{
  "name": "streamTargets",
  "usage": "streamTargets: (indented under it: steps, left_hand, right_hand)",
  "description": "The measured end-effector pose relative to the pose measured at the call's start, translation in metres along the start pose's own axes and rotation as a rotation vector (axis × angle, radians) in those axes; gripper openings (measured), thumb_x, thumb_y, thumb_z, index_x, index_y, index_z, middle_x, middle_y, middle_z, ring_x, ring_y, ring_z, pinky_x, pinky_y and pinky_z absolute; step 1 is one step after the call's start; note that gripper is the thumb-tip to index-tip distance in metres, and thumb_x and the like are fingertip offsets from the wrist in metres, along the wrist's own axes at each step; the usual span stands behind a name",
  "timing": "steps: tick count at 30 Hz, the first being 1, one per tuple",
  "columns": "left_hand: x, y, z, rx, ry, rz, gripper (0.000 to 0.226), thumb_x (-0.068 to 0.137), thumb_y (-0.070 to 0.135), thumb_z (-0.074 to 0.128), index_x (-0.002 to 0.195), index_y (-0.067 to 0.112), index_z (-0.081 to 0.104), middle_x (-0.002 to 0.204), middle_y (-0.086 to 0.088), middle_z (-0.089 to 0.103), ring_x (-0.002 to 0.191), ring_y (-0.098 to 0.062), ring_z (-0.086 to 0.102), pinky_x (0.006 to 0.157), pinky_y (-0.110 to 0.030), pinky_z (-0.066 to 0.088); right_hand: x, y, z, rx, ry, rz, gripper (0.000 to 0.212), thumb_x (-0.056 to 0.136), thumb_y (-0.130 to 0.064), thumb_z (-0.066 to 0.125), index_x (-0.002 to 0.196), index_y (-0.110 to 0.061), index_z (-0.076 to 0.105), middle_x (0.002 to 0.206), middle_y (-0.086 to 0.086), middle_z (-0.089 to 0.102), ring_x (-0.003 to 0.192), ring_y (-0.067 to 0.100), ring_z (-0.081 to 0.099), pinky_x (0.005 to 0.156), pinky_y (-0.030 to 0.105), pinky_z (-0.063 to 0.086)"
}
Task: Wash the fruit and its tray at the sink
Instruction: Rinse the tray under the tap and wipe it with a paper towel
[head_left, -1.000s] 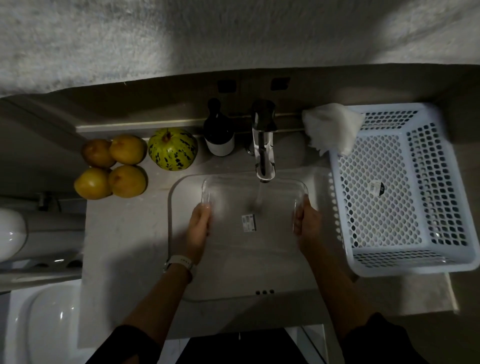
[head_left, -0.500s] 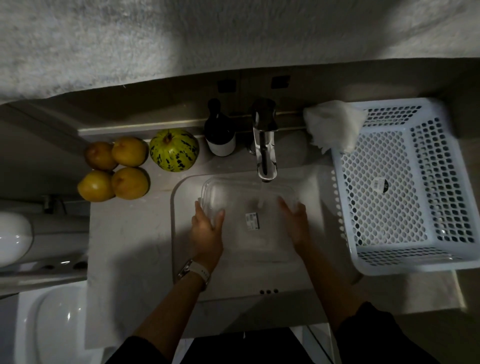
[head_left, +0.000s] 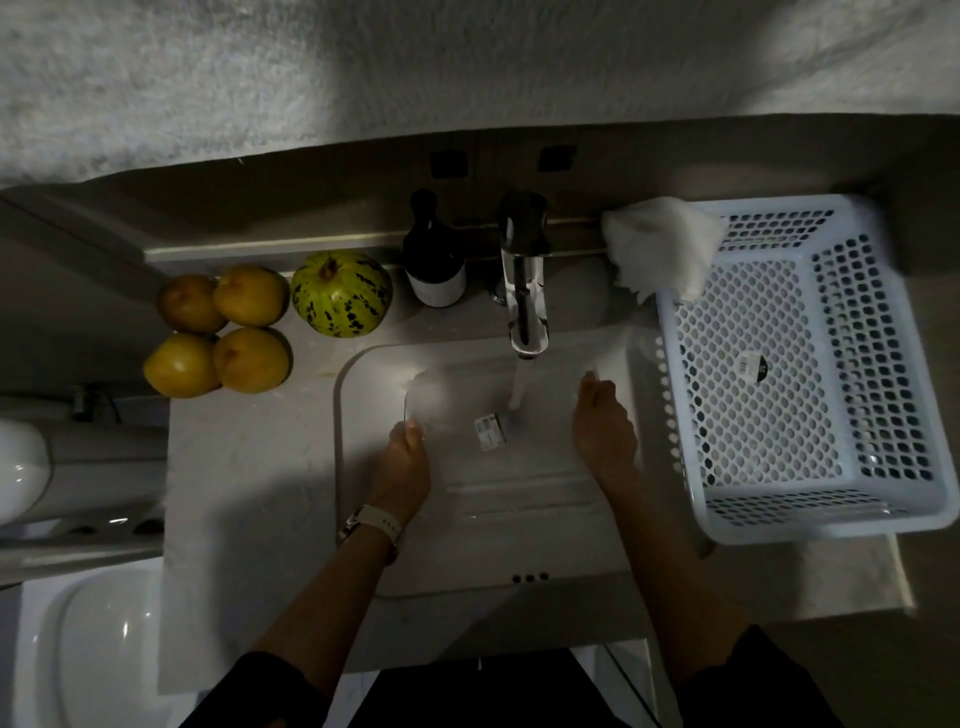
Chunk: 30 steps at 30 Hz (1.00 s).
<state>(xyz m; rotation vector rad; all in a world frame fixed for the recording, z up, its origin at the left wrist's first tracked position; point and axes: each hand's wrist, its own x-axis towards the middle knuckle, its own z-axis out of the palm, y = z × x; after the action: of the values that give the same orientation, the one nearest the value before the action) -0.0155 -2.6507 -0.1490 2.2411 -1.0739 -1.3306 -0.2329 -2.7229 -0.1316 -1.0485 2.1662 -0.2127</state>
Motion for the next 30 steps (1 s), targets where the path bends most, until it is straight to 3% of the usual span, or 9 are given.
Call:
streamTargets:
  steps: [3,6,8,13,19,23,25,28,30]
  left_hand:
    - [0.001,0.002,0.0,-0.163,-0.055,-0.13,0.05,0.105,0.042,0.024,0.126,0.005,0.048,0.104,-0.017,0.059,0.094,-0.033,0.06,0.083,-0.04,0.051]
    - [-0.002,0.008,-0.003,-0.355,-0.088,-0.184,0.05,0.103,0.049,0.02,0.127,0.011,0.044,0.102,-0.017,0.058,0.076,-0.018,0.056,0.058,-0.023,0.046]
    - [-0.005,0.012,-0.01,-0.452,-0.112,-0.209,0.053,0.102,0.052,0.017,0.124,0.016,0.049,0.108,-0.014,0.059,0.08,-0.014,0.056,0.059,-0.023,0.045]
    - [-0.007,0.015,-0.029,-0.704,-0.244,-0.221,0.069,0.095,0.065,0.006,0.127,0.027,0.054,0.123,0.0,0.06,0.107,-0.01,0.058,0.084,-0.038,0.043]
    - [-0.002,0.006,-0.038,-0.96,-0.304,-0.223,0.079,0.092,0.071,0.019,0.126,0.011,0.058,0.116,-0.015,0.06,0.114,-0.027,0.059,0.101,-0.044,0.04]
    - [-0.001,0.008,-0.044,-1.184,-0.391,-0.28,0.03,0.088,0.035,0.05,0.102,0.011,0.061,0.102,-0.014,0.058,0.09,-0.027,0.06,0.087,-0.041,0.044]
    - [-0.002,0.007,-0.049,-1.172,-0.443,-0.261,0.032,0.083,0.019,0.05,0.112,0.006,0.057,0.11,-0.02,0.057,0.094,-0.033,0.056,0.092,-0.045,0.043]
    - [-0.001,0.003,-0.053,-1.019,-0.469,-0.235,0.047,0.087,-0.001,0.04,0.132,0.004,0.05,0.122,-0.025,0.056,0.102,-0.037,0.055,0.092,-0.048,0.046]
    - [0.002,-0.001,-0.055,-0.907,-0.447,-0.244,0.043,0.091,-0.01,0.036,0.128,0.007,0.051,0.123,-0.021,0.058,0.105,-0.035,0.06,0.086,-0.046,0.053]
  right_hand:
    - [-0.01,-0.002,-0.012,0.147,0.002,-0.087,0.047,0.102,-0.05,0.022,0.123,-0.015,0.046,0.096,0.005,0.061,0.099,0.029,0.059,0.087,0.04,0.042]
    - [-0.018,-0.001,-0.022,0.379,-0.031,-0.15,0.038,0.104,-0.043,0.027,0.115,-0.013,0.049,0.081,-0.007,0.052,0.08,0.011,0.054,0.074,0.031,0.04]
    - [-0.025,0.0,-0.028,0.528,-0.054,-0.141,0.029,0.105,-0.035,0.03,0.102,-0.013,0.05,0.078,-0.008,0.048,0.072,0.005,0.046,0.07,0.027,0.038]
    - [-0.043,0.006,-0.034,0.748,-0.126,-0.096,0.033,0.105,-0.033,0.026,0.092,-0.013,0.049,0.086,0.005,0.048,0.083,0.011,0.046,0.083,0.023,0.038]
    - [-0.05,0.012,-0.042,0.91,-0.283,0.006,0.038,0.101,-0.047,0.031,0.102,-0.03,0.064,0.129,0.003,0.061,0.119,0.011,0.053,0.103,0.031,0.034]
    - [-0.048,0.021,-0.045,0.903,-0.324,-0.061,0.021,0.095,-0.027,0.048,0.105,-0.021,0.066,0.134,-0.001,0.057,0.117,-0.005,0.05,0.083,0.021,0.037]
    - [-0.047,0.029,-0.048,0.864,-0.308,-0.15,0.028,0.099,-0.018,0.04,0.114,-0.023,0.064,0.132,-0.004,0.055,0.113,0.0,0.052,0.085,0.022,0.04]
    - [-0.04,0.04,-0.05,0.855,-0.353,-0.174,0.048,0.095,0.001,0.033,0.131,-0.024,0.054,0.123,0.004,0.053,0.079,0.002,0.047,0.059,0.01,0.045]
    - [-0.038,0.044,-0.05,0.805,-0.365,-0.156,0.051,0.096,0.0,0.035,0.138,-0.026,0.047,0.12,0.0,0.048,0.075,0.0,0.043,0.05,0.008,0.043]
